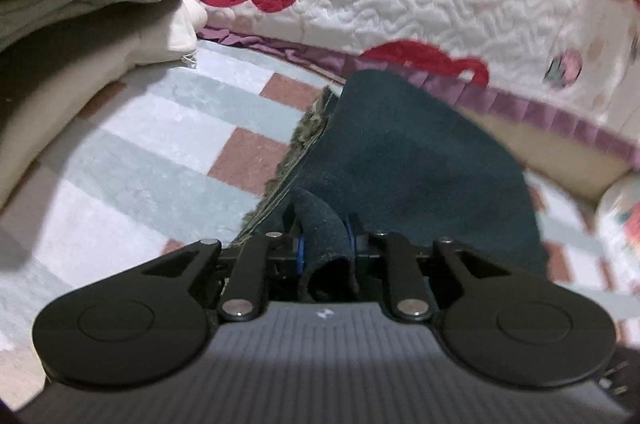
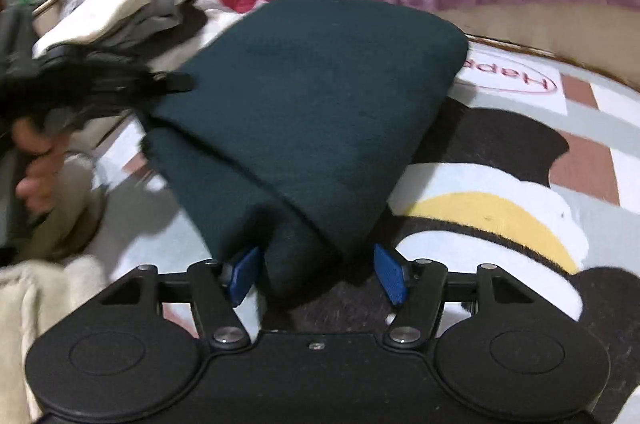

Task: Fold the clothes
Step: 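Grasp the frayed hem with the left tool while the right tool holds the jeans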

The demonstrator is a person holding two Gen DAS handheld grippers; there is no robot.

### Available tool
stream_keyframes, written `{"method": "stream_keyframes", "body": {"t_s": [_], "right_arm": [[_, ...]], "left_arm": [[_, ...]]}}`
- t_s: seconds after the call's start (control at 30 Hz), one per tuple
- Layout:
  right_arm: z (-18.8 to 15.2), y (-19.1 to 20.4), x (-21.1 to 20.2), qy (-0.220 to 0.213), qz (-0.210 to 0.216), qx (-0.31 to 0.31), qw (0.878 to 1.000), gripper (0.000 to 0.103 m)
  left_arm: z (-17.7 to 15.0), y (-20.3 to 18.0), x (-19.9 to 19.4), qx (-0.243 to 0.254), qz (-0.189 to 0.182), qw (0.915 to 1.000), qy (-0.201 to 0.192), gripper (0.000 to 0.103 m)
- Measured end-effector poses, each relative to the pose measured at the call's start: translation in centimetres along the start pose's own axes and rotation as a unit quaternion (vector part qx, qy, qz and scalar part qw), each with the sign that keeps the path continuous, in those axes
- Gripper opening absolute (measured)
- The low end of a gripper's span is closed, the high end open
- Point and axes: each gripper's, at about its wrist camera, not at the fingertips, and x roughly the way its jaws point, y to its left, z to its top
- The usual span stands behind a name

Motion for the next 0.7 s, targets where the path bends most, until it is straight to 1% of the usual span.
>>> {"method": "stream_keyframes", "body": {"t_s": [0.03, 0.07, 0.1, 0.17, 0.3, 0.37, 0.4, 0.43, 0.5, 0.53, 0.57, 0.6, 0.7], "right_arm": [[0.0, 0.3, -0.1, -0.005, -0.008, -0.018, 1.000, 0.046], [0.1, 0.7, -0.2, -0.010, -0.016, -0.040, 0.999, 0.040], [0.1, 0.8, -0.5, -0.016, -0.020, -0.049, 0.998, 0.036], [0.2, 0.9, -1.1, -0.025, -0.023, -0.056, 0.998, 0.032], [1.0, 2.4, -1.9, -0.040, -0.048, -0.095, 0.994, 0.029], [1.4, 3.3, -2.2, -0.046, -0.061, -0.127, 0.989, 0.029], [1.5, 3.5, -2.1, -0.045, -0.065, -0.142, 0.987, 0.029], [1.6, 3.3, -2.0, -0.041, -0.061, -0.139, 0.988, 0.030], [1.2, 1.6, -1.4, -0.024, -0.037, -0.088, 0.995, 0.030], [1.1, 0.8, -1.1, -0.015, -0.025, -0.060, 0.998, 0.030], [0.9, 0.5, -1.1, -0.011, -0.020, -0.049, 0.999, 0.029], [0.8, 0.4, -1.2, -0.009, -0.015, -0.042, 0.999, 0.029], [0.7, 0.8, -1.8, -0.005, -0.013, -0.069, 0.998, 0.030]], "left_arm": [[-0.3, 0.2, 0.3, -0.001, 0.006, 1.0000, 0.003, 0.018], [-0.4, 0.5, 0.3, -0.009, 0.005, 0.9999, 0.003, 0.019], [-0.4, 0.9, 0.4, -0.018, 0.005, 0.9998, 0.004, 0.019], [-0.5, 1.5, 0.4, -0.028, 0.005, 0.9996, 0.005, 0.019], [-0.8, 1.6, 0.7, -0.024, 0.023, 0.9994, 0.004, 0.019], [-0.9, 1.8, 0.9, -0.026, 0.029, 0.9992, 0.006, 0.021], [-1.0, 2.3, 1.1, -0.039, 0.022, 0.9989, 0.010, 0.023], [-1.1, 2.7, 1.2, -0.052, 0.014, 0.9985, 0.011, 0.023], [-1.1, 2.9, 1.2, -0.057, 0.007, 0.9983, 0.012, 0.023], [-1.2, 2.7, 1.2, -0.052, 0.010, 0.9985, 0.011, 0.023], [-1.2, 2.5, 1.2, -0.046, 0.014, 0.9988, 0.010, 0.023], [-1.2, 2.4, 1.2, -0.046, 0.015, 0.9988, 0.010, 0.023], [-1.2, 2.7, 1.2, -0.052, 0.011, 0.9985, 0.010, 0.023]]}}
